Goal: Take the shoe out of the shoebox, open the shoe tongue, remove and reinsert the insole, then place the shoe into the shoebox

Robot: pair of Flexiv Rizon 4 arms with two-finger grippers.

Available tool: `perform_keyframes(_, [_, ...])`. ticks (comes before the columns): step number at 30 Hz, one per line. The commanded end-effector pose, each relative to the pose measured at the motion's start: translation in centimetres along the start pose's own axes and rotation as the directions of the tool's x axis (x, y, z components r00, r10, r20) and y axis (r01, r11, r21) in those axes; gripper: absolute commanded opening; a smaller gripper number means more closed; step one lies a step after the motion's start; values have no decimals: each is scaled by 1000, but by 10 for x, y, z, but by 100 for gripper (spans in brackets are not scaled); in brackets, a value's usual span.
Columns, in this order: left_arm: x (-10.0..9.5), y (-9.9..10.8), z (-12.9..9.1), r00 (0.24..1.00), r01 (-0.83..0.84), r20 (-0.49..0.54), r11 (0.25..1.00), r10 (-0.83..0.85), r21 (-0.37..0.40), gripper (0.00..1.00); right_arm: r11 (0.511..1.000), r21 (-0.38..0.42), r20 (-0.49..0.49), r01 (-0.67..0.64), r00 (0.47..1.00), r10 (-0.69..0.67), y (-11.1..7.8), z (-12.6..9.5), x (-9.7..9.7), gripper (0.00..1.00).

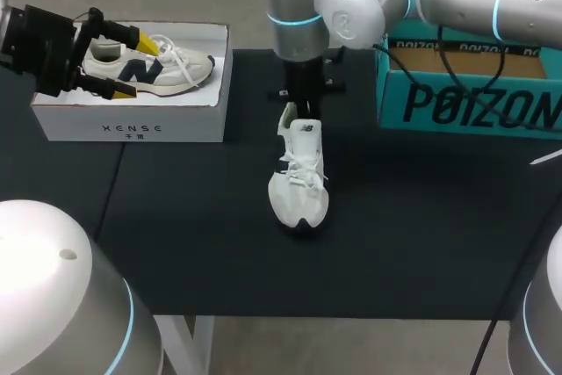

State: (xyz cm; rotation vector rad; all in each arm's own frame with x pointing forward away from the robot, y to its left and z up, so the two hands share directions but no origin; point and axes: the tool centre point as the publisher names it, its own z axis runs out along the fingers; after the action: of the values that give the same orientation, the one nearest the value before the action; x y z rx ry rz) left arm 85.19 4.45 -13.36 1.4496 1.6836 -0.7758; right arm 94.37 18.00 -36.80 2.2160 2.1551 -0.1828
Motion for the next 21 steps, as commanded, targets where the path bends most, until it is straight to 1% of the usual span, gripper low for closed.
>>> perform_keyframes(1, [0, 0, 0, 1000, -1, -3, 1000, 1, 0, 100, 999, 34, 33, 9, 999, -10, 1, -3, 8, 0])
perform_keyframes(5, [0, 0, 0, 1000, -1, -3, 1000, 1, 0, 100, 998, 64, 27, -3, 1000, 2, -2, -4, 12, 0])
perform_keyframes(8, [0, 0, 0, 1000, -1, -3, 1000, 1, 0, 100, 993, 108, -14, -39, 999, 41, -7, -7, 11, 0])
perform_keyframes(10, [0, 0, 0, 1000, -1, -3, 1000, 1, 0, 100, 993, 102, -12, -64, 998, 65, -10, -8, 10, 0])
perform_keyframes(12, [0, 0, 0, 1000, -1, -3, 1000, 1, 0, 100, 992, 96, -4, -83, 997, 83, -8, -7, 10, 0])
perform_keyframes(13, [0, 0, 0, 1000, -1, -3, 1000, 1, 0, 100, 993, 93, -5, -78, 997, 79, -11, -9, 9, 0])
perform_keyframes(16, [0, 0, 0, 1000, -1, -3, 1000, 1, 0, 100, 993, 93, 1, -69, 998, 70, -12, -9, 9, 0])
perform_keyframes(18, [0, 0, 0, 1000, -1, -3, 1000, 1, 0, 100, 992, 105, -8, -63, 998, 64, -14, -8, 9, 0])
perform_keyframes(19, [0, 0, 0, 1000, -1, -3, 1000, 1, 0, 100, 993, 107, -8, -58, 998, 60, -15, -7, 9, 31])
perform_keyframes(20, [0, 0, 0, 1000, -1, -3, 1000, 1, 0, 100, 992, 110, -8, -58, 998, 59, -16, -8, 9, 45])
perform_keyframes(21, [0, 0, 0, 1000, -1, -3, 1000, 1, 0, 100, 992, 112, -8, -56, 998, 58, -18, -8, 10, 64])
